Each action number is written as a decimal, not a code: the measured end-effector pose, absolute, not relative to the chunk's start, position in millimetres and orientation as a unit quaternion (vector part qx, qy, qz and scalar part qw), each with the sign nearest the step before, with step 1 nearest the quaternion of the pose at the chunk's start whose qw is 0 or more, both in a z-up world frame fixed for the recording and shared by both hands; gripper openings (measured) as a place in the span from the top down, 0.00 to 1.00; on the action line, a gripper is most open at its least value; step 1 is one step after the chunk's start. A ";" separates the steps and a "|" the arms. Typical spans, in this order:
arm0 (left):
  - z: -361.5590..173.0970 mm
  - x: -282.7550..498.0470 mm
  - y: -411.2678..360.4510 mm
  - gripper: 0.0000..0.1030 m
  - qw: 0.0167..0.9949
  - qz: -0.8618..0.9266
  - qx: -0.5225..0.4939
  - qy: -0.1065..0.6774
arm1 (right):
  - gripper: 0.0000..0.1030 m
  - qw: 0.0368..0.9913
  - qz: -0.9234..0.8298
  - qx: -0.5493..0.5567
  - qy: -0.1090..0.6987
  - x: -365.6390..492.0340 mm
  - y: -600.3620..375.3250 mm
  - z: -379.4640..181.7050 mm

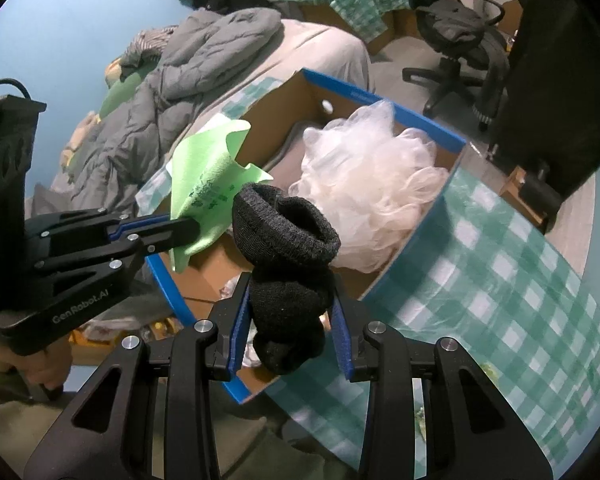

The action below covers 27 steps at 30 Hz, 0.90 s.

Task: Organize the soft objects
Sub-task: 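Lift the lime-green sock with the left gripper while the right gripper carries the black sock to the box, then open the left gripper over the box while the right gripper releases the black sock there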

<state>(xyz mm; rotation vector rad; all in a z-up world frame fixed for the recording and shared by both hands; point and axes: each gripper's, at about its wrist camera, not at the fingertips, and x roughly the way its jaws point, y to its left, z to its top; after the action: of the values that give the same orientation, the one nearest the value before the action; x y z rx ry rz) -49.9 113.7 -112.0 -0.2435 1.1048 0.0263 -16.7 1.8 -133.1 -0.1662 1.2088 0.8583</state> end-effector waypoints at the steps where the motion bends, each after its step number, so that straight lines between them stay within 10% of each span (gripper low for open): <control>1: -114.0 -50.1 115.4 0.95 0.843 0.012 -0.116 0.524 | 0.66 0.732 0.390 -0.077 0.553 -16.9 5.1 -135.8; 19: -147.5 -39.5 139.5 0.94 0.824 0.016 -0.126 0.553 | 0.64 0.705 0.380 -0.068 0.595 -14.5 30.3 -164.7; 27: -142.3 -45.7 143.1 0.70 0.824 0.033 -0.137 0.548 | 0.53 0.708 0.367 -0.071 0.599 -12.7 29.1 -165.8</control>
<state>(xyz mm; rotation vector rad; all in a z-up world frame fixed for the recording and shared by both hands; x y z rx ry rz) -45.7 143.1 -142.3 -0.2903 1.1657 0.0709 -12.7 29.1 -165.8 -0.1574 1.3296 0.8156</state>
